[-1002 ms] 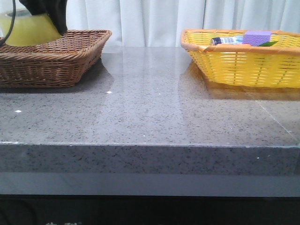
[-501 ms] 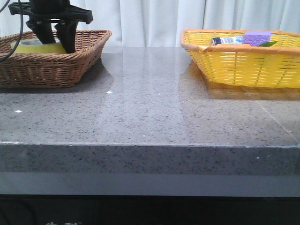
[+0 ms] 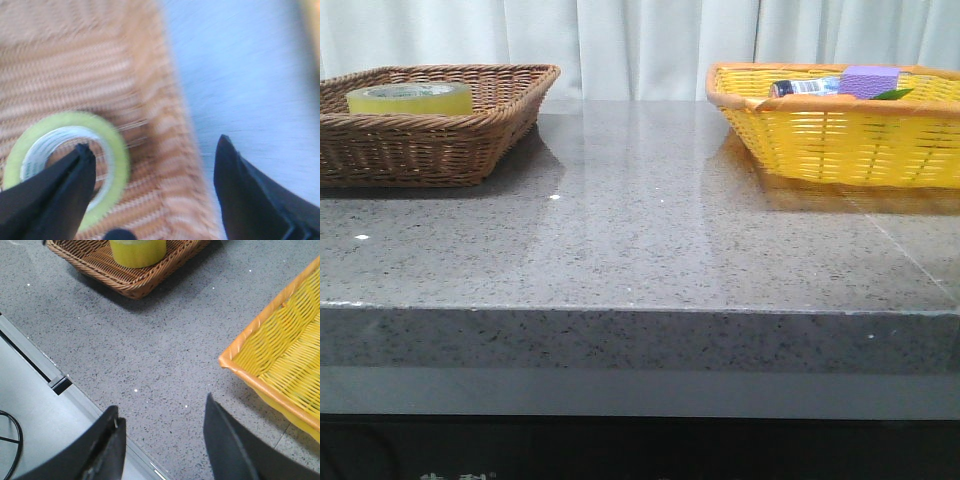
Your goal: Transfer tape with both arms
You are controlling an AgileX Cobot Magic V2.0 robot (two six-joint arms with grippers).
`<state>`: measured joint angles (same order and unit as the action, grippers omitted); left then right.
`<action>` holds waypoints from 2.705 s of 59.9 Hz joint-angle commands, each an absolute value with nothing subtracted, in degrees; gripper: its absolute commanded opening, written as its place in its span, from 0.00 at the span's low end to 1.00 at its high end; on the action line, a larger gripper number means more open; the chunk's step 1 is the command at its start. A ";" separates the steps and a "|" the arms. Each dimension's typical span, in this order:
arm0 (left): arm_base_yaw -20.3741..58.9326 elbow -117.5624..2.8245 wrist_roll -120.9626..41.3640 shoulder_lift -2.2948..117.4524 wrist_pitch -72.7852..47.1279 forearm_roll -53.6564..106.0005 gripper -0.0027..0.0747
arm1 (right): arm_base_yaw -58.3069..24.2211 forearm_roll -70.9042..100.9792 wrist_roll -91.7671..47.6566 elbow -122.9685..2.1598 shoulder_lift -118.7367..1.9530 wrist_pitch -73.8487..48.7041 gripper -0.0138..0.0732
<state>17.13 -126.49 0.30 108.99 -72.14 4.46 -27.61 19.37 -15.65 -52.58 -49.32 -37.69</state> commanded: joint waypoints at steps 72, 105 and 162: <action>17.76 -45.13 -6.76 37.73 -34.60 13.62 0.67 | -27.30 20.87 -15.94 -54.06 -49.21 -33.89 0.61; 17.76 -45.13 -6.76 37.73 -34.09 13.62 0.58 | -27.30 19.10 -15.94 -54.06 -49.21 -33.39 0.54; 16.06 -41.57 -7.21 31.97 -33.62 12.67 0.01 | -27.30 19.10 -15.94 -54.06 -49.21 -33.82 0.08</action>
